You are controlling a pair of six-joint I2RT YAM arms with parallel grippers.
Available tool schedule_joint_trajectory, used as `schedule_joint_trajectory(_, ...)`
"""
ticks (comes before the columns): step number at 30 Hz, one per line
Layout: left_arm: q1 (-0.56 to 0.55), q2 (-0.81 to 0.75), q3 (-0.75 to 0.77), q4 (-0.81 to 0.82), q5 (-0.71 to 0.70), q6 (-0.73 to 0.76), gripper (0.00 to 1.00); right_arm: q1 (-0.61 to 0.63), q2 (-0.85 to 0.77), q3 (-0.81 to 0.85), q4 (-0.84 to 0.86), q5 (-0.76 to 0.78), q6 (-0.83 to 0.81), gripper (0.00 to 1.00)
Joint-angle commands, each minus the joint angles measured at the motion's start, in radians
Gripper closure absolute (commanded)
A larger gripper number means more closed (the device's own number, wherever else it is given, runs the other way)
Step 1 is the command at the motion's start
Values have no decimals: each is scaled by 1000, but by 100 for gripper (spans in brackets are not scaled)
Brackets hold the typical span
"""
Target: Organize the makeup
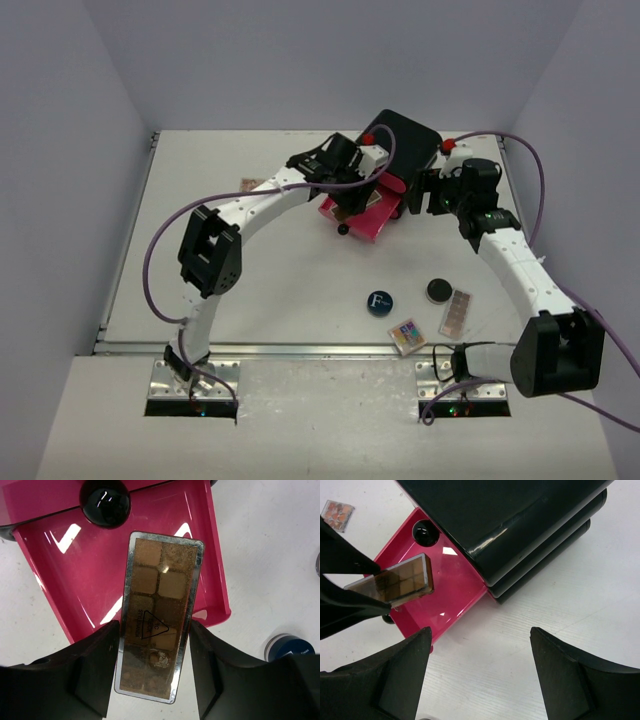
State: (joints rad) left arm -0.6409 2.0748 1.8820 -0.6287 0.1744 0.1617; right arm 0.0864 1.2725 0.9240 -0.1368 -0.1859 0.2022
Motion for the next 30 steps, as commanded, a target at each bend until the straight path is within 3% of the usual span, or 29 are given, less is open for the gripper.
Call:
schedule_joint_trajectory(1, 4, 38, 109, -45, -60, 1, 100, -7, -33, -2, 23, 9, -12, 20)
schedule_joint_trajectory(18, 5, 178, 250, -39, -169, 24, 100, -7, -50, -13, 24, 19, -15, 20)
schedule_joint_trajectory(30, 6, 221, 262, 29, -212, -17, 100, -7, -45, -19, 23, 18, -12, 20)
